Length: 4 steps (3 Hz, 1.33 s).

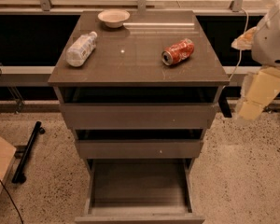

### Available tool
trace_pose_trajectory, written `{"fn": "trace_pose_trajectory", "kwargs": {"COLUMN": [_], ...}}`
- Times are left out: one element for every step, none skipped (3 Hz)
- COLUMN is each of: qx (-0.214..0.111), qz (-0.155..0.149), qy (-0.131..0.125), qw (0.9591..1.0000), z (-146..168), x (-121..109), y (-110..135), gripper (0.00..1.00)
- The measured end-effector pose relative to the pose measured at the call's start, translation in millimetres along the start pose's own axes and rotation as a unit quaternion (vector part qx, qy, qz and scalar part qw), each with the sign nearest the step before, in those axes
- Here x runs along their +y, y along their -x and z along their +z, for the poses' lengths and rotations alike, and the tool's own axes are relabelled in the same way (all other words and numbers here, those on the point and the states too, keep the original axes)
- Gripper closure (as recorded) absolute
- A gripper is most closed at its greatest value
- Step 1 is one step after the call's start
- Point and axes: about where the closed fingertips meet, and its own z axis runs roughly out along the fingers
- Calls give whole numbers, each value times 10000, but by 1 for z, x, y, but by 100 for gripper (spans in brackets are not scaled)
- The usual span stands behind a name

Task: Place blue plastic bottle into bottom drawer

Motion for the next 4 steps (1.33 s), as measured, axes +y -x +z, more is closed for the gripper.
{"fn": "trace_pose_trajectory", "kwargs": {"qx": [-450,-953,-1563,-1934], "qz": [-84,-70,-215,-287], "qy": [-40,-113,-144,-30], "qw": [9989,9954,9874,9807], "z": [17,33,52,67], "x": [-8,-18,-32,-42], "y": [26,52,101,135], "gripper": [0,0,0,0]}}
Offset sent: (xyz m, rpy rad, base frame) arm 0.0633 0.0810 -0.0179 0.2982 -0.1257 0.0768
